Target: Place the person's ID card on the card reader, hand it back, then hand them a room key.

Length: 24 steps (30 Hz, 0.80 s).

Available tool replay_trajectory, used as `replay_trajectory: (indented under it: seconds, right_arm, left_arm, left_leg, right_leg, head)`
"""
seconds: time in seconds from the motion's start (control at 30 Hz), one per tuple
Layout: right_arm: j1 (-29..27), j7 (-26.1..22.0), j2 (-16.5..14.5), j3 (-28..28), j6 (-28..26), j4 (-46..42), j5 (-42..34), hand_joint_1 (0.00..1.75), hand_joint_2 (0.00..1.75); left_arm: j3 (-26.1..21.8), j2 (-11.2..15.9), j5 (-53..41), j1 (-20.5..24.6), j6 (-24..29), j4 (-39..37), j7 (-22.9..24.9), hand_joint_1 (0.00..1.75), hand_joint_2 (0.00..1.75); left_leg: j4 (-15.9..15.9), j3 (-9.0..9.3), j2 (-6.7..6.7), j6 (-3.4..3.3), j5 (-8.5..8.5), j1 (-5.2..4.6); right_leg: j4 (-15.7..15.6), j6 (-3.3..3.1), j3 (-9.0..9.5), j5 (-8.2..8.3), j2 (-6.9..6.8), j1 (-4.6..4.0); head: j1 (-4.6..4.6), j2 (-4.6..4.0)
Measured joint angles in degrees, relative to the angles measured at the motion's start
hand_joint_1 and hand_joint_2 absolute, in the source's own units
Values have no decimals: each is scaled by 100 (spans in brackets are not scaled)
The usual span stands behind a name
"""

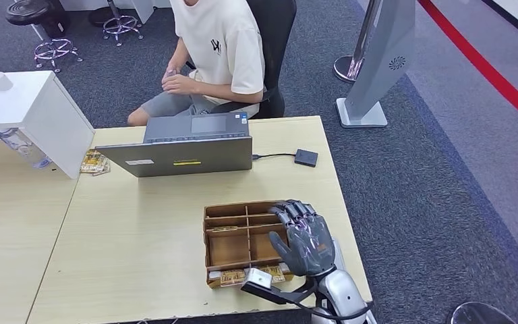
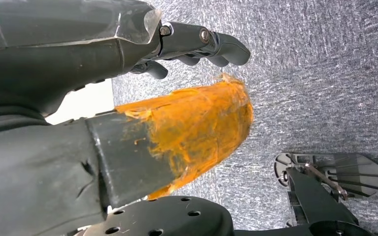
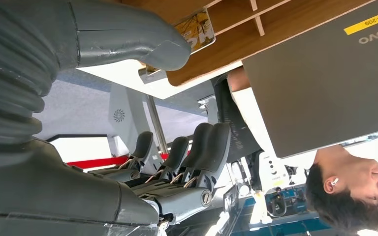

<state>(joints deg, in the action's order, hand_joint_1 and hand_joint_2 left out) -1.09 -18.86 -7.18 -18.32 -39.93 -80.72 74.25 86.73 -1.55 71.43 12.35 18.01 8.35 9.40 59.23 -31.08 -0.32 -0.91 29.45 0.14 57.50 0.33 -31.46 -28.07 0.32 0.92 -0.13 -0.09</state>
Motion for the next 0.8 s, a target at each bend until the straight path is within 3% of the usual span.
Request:
replay_trajectory:
  seconds: [0.07, 0.27, 0.8]
  right_arm:
    - [16, 0, 4, 3, 1, 26, -14, 70, 175]
    - [78, 4, 19, 7, 2, 156, -148, 84, 175]
    - [291, 88, 44, 7, 2, 564, -268, 79, 175]
  left_arm:
    - [1, 0, 8, 0, 0, 0, 0, 0, 0]
    - [2, 0, 23, -1, 0, 0, 0, 0, 0]
    - [14, 0, 26, 0, -1, 0, -2, 0, 0]
  left_leg:
    - [0, 0, 0, 0, 0, 0]
    - [0, 0, 0, 0, 0, 0]
    - [0, 0, 0, 0, 0, 0]
  right_leg:
    - [0, 0, 0, 0, 0, 0]
    - [0, 0, 0, 0, 0, 0]
    - [0, 0, 0, 0, 0, 0]
  head:
    - [0, 0]
    - [0, 0]
    - [0, 0]
